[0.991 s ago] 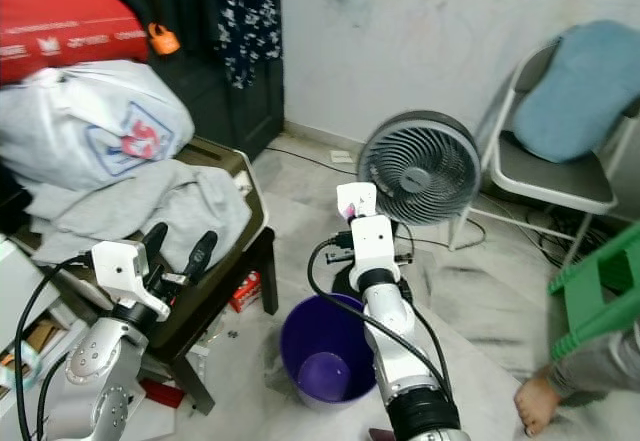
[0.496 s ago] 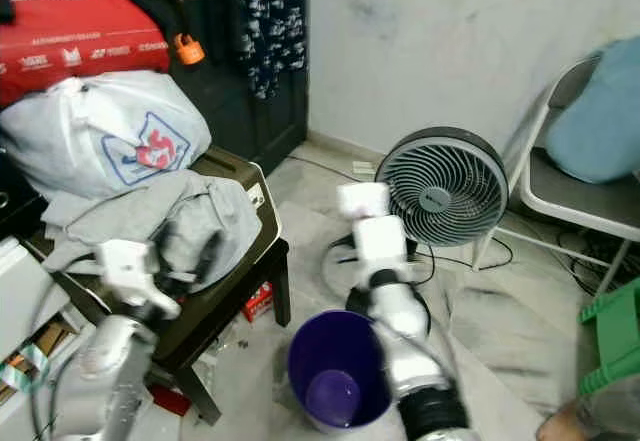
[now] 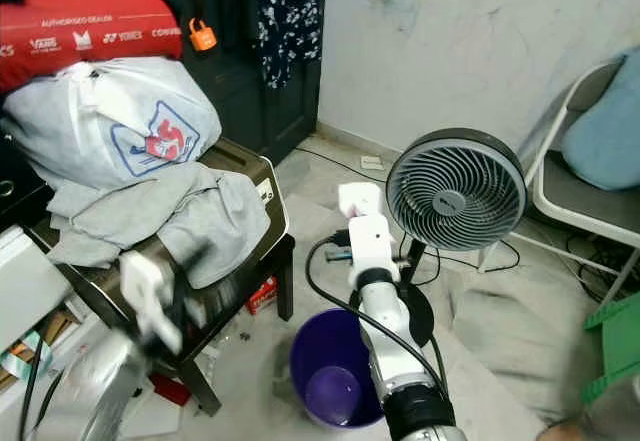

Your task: Clean up the room

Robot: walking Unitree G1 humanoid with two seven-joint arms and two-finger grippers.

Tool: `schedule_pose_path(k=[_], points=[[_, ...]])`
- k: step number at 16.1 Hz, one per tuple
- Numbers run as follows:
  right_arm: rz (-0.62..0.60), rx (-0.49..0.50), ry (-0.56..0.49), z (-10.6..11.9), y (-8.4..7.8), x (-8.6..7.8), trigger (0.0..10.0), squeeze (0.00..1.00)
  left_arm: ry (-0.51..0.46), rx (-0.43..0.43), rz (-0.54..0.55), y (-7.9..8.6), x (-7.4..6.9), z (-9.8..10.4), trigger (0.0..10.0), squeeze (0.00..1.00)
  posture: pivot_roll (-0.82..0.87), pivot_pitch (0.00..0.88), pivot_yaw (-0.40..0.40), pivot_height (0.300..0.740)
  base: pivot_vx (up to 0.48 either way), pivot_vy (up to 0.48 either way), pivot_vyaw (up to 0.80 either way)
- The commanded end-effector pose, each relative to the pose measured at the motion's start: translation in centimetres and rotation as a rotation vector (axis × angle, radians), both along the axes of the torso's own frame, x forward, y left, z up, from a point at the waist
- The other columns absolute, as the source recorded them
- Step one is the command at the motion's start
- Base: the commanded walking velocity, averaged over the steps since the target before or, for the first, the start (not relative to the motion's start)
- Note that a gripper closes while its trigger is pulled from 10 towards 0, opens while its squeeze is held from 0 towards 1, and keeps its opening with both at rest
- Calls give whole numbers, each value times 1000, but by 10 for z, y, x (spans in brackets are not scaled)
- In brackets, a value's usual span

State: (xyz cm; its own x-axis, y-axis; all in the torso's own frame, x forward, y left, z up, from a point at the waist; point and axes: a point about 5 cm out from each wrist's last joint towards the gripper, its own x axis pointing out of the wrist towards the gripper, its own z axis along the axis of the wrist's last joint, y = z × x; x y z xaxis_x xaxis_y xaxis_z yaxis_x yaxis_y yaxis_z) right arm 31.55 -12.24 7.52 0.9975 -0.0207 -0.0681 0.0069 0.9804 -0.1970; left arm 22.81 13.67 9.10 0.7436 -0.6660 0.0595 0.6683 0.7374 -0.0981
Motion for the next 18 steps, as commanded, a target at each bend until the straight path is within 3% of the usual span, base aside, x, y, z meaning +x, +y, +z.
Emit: schedule_pose_path(k=[1,2,4,7,9,12,14,16,18], points=[[-53,-16,43,-7,-6,-2,10000,0,-8,19,-54,-3,-3,3,10000,0,6,69,-24,740,0,0,0],[-79,-35,64,-10,-8,-3,10000,0,-10,38,-74,-2,-7,3,10000,0,6,81,-18,740,0,0,0],[-251,-76,154,-23,-30,-13,10000,0,13,75,-146,3,-19,2,10000,0,-1,123,8,740,0,0,0],[-290,-85,172,-27,-34,-17,10000,0,15,77,-165,2,-19,6,10000,0,-1,137,15,740,0,0,0],[-340,-68,192,-28,-35,-20,10000,0,-7,58,-166,-8,-14,14,10000,0,-3,171,29,740,0,0,0],[-390,13,204,-28,-38,-24,10000,0,18,56,-183,-10,-23,14,10000,0,7,203,42,740,0,0,-179],[-381,19,200,-27,-35,-26,10000,0,32,62,-183,-7,-26,14,10000,0,16,214,47,740,0,0,-800],[-309,39,186,-24,-20,-23,10000,0,32,66,-169,-6,-27,18,10000,0,30,228,51,740,0,0,0],[-246,43,234,-31,-6,-17,10000,0,32,72,-162,-6,-30,20,10000,0,46,241,53,740,0,0,0]])
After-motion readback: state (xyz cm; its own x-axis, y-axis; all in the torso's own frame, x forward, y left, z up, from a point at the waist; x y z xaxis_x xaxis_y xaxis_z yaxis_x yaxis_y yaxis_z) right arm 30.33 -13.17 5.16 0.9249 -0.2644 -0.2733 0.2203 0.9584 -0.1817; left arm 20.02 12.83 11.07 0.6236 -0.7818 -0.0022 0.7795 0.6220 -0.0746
